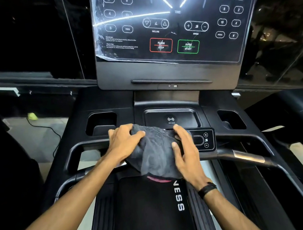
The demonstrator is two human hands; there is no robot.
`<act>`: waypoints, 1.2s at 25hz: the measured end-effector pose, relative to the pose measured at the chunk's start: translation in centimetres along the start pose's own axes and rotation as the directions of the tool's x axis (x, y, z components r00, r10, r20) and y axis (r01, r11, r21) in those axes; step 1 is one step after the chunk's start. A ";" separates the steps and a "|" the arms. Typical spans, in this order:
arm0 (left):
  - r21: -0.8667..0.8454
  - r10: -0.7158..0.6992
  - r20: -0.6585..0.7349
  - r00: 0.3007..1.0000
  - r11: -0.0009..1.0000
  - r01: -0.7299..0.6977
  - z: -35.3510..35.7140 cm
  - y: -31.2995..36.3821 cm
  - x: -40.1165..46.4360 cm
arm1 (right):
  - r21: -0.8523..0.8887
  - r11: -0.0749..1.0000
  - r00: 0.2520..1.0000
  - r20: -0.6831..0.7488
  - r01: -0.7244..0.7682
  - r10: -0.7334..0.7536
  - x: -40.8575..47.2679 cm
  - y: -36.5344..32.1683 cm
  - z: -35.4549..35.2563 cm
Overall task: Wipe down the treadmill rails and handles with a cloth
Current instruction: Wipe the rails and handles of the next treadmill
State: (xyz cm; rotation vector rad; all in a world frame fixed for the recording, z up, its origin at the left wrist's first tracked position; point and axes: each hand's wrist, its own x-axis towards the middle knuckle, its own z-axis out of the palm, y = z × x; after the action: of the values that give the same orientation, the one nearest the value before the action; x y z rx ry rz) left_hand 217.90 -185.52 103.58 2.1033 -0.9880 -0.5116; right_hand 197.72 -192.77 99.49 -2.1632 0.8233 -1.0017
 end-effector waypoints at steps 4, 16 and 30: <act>-0.105 -0.024 0.045 0.999 0.994 0.029 -0.4 0.4 0.8 | -0.201 0.973 0.988 0.123 0.112 -0.088 0.4 1.3 -1.0; -0.236 0.380 0.116 0.918 0.908 -0.346 -2.1 5.2 0.8 | -0.167 0.966 0.910 0.335 -0.197 0.244 3.8 0.0 -6.9; 0.169 0.494 0.097 0.864 0.847 -0.504 -2.4 11.8 2.6 | -0.052 0.955 0.819 0.501 -0.294 0.279 7.8 -7.1 -15.5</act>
State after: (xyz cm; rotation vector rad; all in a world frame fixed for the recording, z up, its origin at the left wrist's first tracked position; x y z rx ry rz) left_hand 215.26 -191.44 114.02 1.8867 -1.6062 -0.2082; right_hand 191.26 -198.22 116.17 -2.0531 0.8309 -0.2649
